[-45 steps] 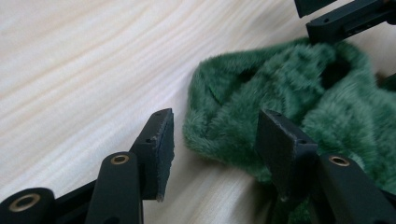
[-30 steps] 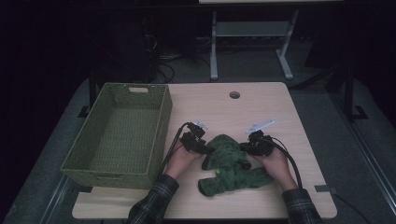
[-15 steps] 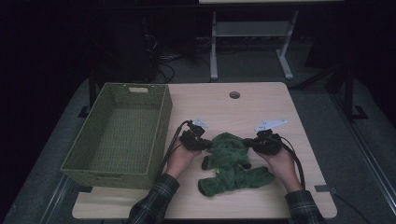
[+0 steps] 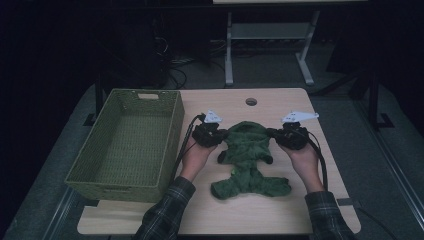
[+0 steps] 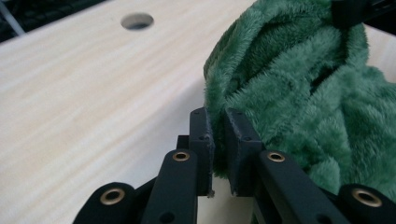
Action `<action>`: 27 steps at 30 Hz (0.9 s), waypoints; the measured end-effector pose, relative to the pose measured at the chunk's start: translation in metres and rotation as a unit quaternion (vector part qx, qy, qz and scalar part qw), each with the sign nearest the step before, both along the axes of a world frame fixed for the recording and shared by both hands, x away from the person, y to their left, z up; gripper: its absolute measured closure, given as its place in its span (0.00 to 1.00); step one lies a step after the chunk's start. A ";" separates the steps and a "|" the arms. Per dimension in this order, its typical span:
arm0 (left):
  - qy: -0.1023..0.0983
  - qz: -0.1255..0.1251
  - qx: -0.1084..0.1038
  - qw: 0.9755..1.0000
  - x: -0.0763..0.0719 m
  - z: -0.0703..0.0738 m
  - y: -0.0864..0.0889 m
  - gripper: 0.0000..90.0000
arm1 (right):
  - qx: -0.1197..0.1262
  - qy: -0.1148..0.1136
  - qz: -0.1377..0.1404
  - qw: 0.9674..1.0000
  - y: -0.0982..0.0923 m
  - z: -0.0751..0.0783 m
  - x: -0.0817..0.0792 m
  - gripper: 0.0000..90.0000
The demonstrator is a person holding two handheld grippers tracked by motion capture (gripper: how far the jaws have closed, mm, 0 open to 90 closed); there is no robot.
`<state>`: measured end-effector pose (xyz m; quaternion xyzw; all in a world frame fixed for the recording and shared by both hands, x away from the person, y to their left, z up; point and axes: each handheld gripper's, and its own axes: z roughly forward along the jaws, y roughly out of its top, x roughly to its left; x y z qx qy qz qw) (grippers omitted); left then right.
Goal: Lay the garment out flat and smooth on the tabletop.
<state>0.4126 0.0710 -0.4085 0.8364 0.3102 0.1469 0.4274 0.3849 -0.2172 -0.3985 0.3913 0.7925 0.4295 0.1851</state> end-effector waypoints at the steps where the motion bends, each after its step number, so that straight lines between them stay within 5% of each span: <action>1: -0.006 0.001 -0.001 1.000 0.002 0.000 -0.002 0.90 | 0.003 -0.011 -0.004 1.000 0.000 0.001 0.001 0.97; 7: -0.004 0.016 0.016 1.000 0.018 -0.020 -0.010 0.87 | -0.012 0.015 -0.010 1.000 0.007 -0.018 0.020 0.97; 12: 0.030 0.022 0.011 0.999 0.029 -0.039 -0.009 0.87 | -0.030 0.039 -0.010 0.999 0.012 -0.041 0.028 0.97; 14: 0.041 0.020 0.015 0.999 0.032 -0.044 -0.009 0.79 | -0.033 0.047 -0.009 0.998 0.013 -0.045 0.029 0.97; 21: 0.077 0.012 0.019 0.997 0.042 -0.057 -0.016 0.64 | -0.025 0.034 -0.008 0.999 0.012 -0.041 0.028 0.97; 27: 0.086 0.010 0.035 0.996 0.045 -0.061 -0.023 0.72 | -0.026 0.038 -0.008 0.999 0.011 -0.041 0.028 0.97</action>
